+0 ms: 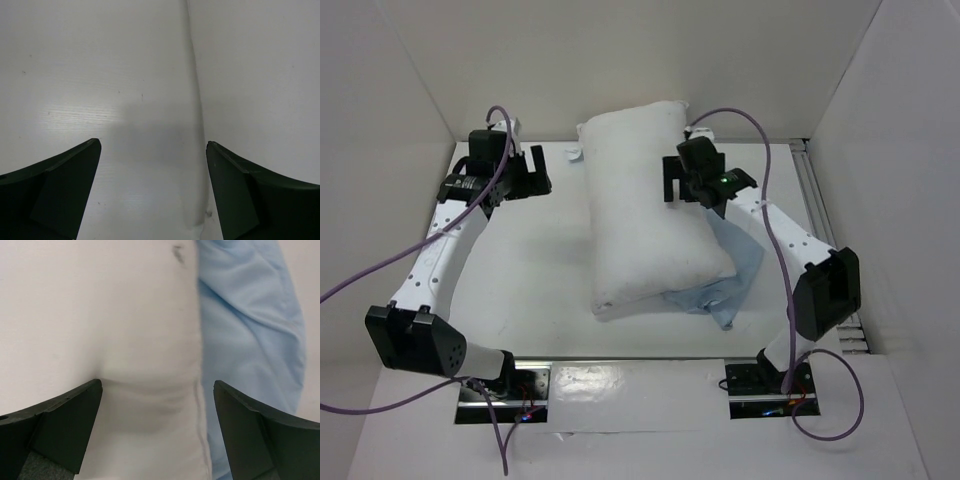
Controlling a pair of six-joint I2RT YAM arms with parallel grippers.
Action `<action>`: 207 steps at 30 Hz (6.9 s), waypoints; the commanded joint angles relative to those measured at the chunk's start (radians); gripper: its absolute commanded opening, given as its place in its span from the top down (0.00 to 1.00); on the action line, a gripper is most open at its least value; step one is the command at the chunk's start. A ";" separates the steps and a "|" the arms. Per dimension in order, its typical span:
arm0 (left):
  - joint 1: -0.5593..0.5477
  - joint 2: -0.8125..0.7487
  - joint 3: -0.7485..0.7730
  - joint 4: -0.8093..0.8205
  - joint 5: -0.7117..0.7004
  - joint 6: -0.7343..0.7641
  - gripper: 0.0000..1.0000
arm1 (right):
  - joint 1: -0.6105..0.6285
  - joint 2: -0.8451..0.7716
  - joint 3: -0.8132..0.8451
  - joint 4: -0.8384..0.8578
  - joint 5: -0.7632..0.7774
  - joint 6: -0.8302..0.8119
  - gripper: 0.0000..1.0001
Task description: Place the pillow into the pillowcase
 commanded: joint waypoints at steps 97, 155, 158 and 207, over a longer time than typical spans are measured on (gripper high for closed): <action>-0.359 1.093 0.687 0.145 0.011 -0.480 1.00 | -0.213 -0.375 -0.052 -0.261 -0.288 -0.099 0.00; 0.204 -0.049 0.038 0.134 0.055 -0.288 1.00 | 0.173 -0.343 -0.195 -0.334 0.192 0.403 0.43; 0.214 -0.039 0.047 0.134 0.084 -0.297 1.00 | 0.257 -0.269 -0.159 -0.230 0.109 0.389 0.25; 0.367 0.028 0.522 -0.021 0.238 -0.243 1.00 | 0.210 -0.349 0.363 0.080 -0.021 0.024 1.00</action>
